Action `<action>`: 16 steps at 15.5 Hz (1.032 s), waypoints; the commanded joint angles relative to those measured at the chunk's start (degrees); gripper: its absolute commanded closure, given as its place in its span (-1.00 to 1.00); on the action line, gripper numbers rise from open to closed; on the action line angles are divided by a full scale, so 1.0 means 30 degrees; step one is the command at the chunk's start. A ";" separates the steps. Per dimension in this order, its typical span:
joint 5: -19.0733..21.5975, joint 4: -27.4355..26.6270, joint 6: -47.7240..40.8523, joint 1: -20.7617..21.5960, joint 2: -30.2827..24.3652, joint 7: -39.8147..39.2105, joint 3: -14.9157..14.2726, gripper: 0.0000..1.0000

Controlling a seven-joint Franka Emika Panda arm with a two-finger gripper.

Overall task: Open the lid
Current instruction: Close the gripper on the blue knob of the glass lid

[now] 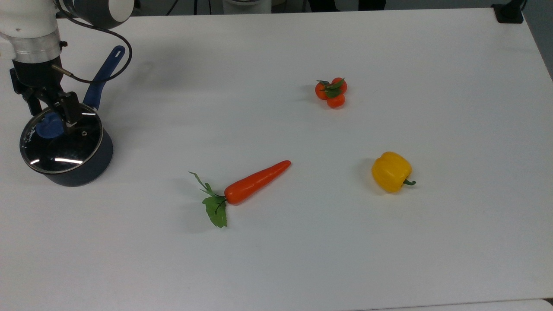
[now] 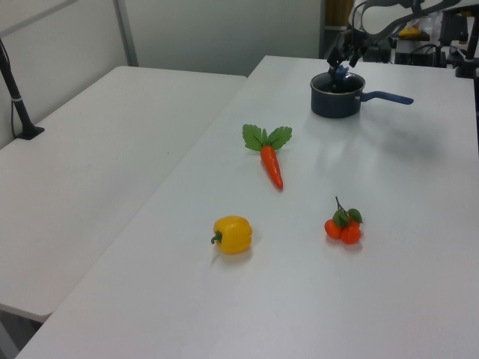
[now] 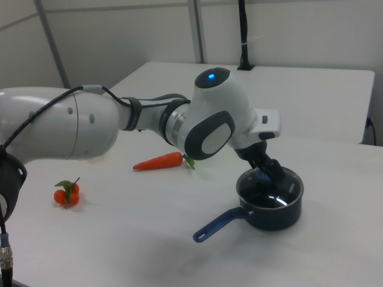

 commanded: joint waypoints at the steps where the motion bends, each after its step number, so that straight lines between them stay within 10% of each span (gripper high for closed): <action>1: -0.0019 -0.0570 0.1132 0.0033 -0.0167 -0.0281 -0.0058 -0.87; 16: 0.0010 -0.0659 0.1224 0.0121 -0.0634 -0.0251 -0.0058 0.23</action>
